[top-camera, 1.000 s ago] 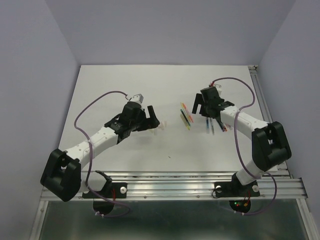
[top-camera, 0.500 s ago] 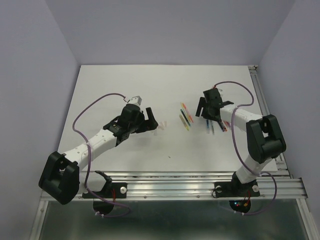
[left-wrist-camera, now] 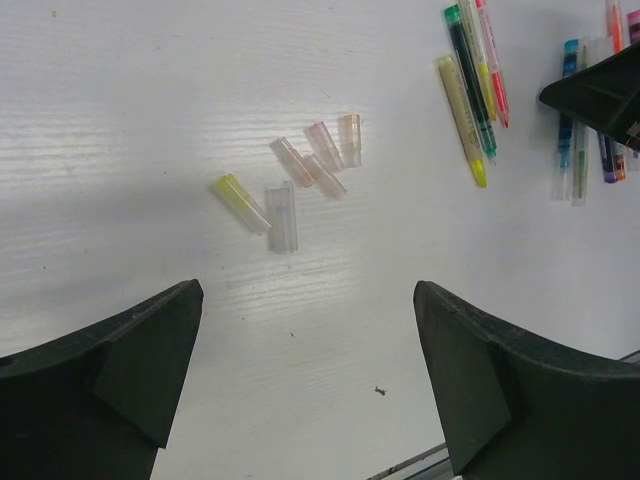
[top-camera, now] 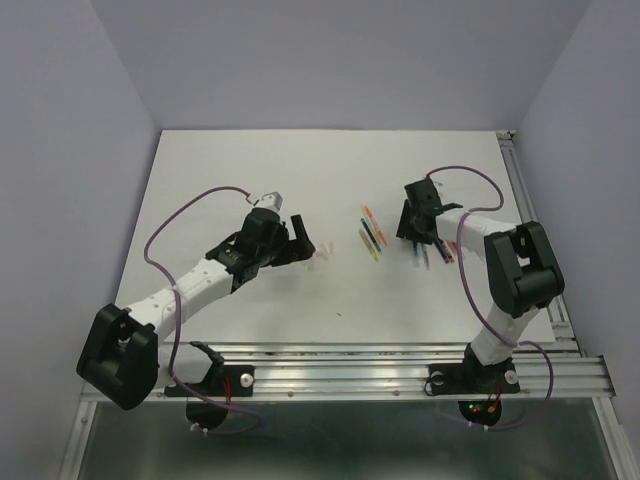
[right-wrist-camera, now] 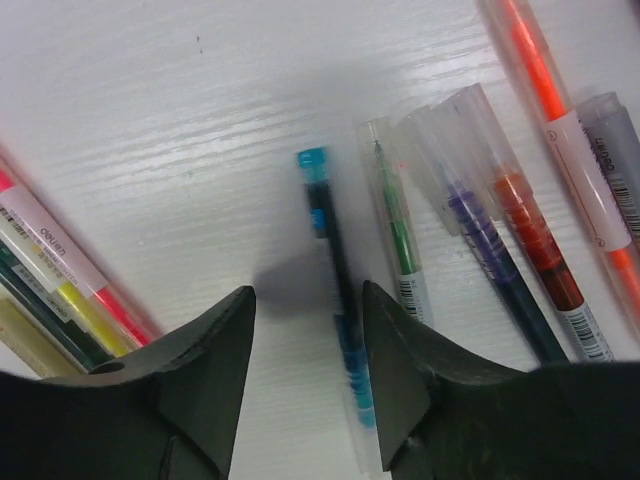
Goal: Open the pen caps
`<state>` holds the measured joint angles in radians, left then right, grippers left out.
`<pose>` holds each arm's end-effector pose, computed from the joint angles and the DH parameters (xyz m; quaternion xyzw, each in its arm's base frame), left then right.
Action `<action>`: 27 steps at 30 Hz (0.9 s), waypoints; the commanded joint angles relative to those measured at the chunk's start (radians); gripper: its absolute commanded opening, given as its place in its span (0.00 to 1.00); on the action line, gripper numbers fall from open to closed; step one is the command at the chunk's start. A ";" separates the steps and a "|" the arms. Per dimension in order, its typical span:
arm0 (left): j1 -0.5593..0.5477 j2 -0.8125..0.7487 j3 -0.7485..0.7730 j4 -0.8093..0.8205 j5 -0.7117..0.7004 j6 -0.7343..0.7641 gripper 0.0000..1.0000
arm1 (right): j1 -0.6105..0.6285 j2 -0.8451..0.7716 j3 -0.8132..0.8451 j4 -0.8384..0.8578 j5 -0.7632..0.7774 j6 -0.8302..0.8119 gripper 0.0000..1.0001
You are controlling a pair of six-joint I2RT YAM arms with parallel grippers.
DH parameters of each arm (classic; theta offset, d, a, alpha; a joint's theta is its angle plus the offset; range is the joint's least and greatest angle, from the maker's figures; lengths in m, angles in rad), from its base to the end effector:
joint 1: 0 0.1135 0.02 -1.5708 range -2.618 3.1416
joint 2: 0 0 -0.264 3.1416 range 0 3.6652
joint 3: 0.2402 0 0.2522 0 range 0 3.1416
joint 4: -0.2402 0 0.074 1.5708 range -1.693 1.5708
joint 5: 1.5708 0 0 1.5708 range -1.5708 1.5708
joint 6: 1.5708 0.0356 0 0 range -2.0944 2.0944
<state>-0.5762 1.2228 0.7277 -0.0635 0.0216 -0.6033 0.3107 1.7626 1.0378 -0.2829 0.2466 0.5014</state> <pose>0.2234 -0.1461 0.2400 -0.0066 0.8746 -0.2774 0.3976 0.3373 0.0992 0.1634 0.1248 0.9457 0.0004 0.3000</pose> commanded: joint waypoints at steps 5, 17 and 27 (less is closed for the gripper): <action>-0.004 -0.040 0.022 -0.019 -0.058 0.005 0.99 | -0.007 0.031 -0.035 0.024 -0.007 0.019 0.28; -0.017 -0.112 0.003 0.089 0.180 0.060 0.99 | -0.005 -0.187 -0.108 0.065 -0.063 0.006 0.01; -0.258 0.036 0.082 0.280 0.261 0.059 0.99 | 0.057 -0.560 -0.432 0.575 -0.655 0.261 0.01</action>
<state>-0.7788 1.1950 0.7376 0.1299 0.2707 -0.5610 0.3134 1.2510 0.7254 -0.0090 -0.1368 0.5892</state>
